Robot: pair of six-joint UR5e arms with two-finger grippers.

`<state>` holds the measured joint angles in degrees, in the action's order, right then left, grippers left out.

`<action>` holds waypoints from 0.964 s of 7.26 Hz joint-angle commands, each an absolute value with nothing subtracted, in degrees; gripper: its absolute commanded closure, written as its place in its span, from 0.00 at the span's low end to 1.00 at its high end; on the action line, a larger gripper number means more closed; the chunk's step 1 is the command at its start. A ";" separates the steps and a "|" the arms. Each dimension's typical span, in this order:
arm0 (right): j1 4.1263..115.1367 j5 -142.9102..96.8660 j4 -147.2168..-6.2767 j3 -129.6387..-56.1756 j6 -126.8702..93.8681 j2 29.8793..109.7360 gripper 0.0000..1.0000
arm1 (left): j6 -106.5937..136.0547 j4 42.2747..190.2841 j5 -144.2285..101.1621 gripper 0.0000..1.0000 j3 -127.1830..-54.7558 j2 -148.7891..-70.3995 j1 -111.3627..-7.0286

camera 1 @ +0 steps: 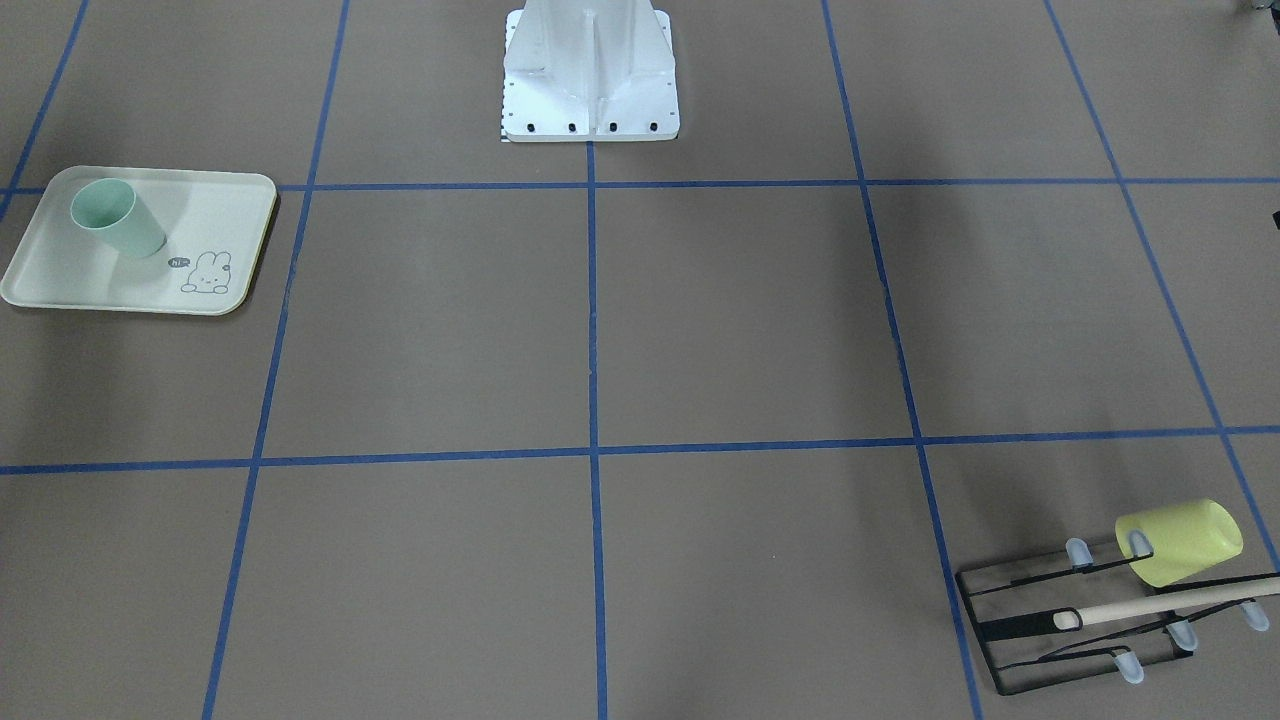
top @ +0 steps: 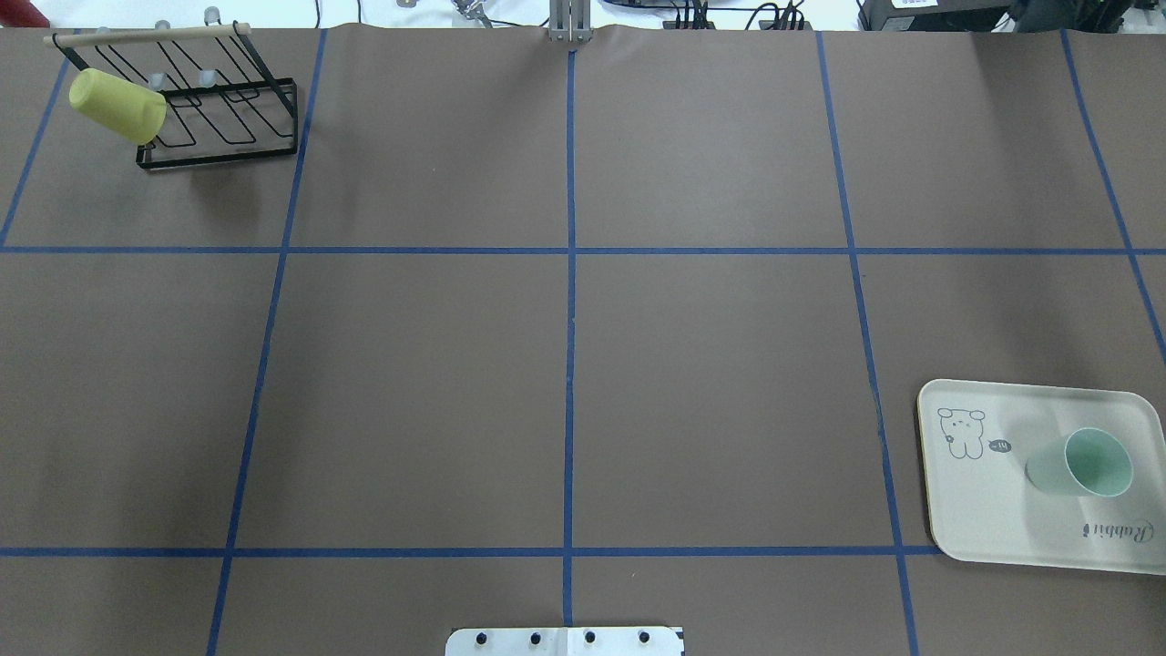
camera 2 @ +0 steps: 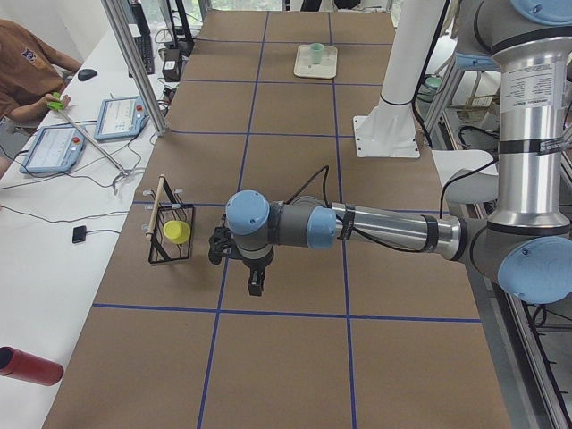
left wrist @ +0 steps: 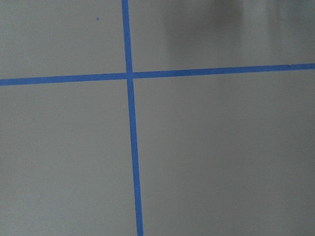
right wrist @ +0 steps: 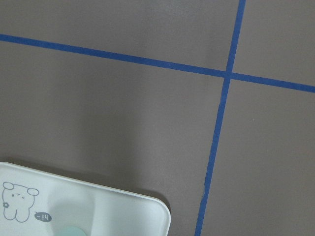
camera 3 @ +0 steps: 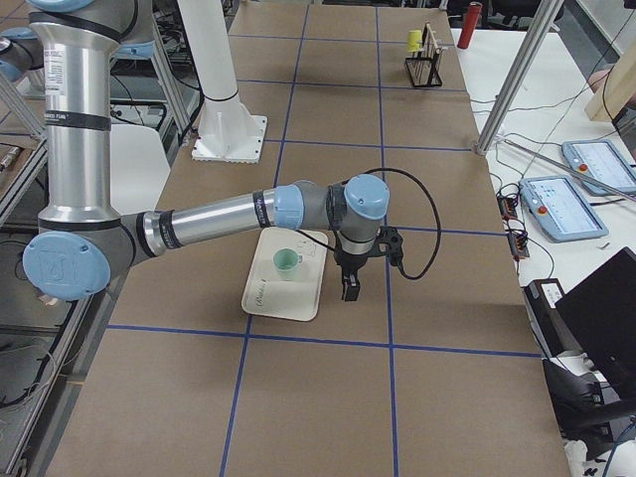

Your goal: Left arm grabs green cup and hands to right arm on tray

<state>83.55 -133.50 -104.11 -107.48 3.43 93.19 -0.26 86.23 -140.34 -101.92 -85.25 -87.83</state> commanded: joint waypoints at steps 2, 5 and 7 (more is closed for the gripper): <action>81.75 -130.46 -103.98 -106.35 3.34 92.47 0.00 | -0.26 86.31 -140.45 0.00 -104.05 -84.21 -87.89; 81.30 -129.64 -101.08 -106.35 3.34 93.16 0.00 | -0.26 86.48 -140.45 0.00 -105.73 -83.14 -87.72; 81.30 -130.07 -100.55 -105.38 3.43 93.43 0.00 | -0.18 86.40 -140.45 0.00 -105.38 -83.58 -87.71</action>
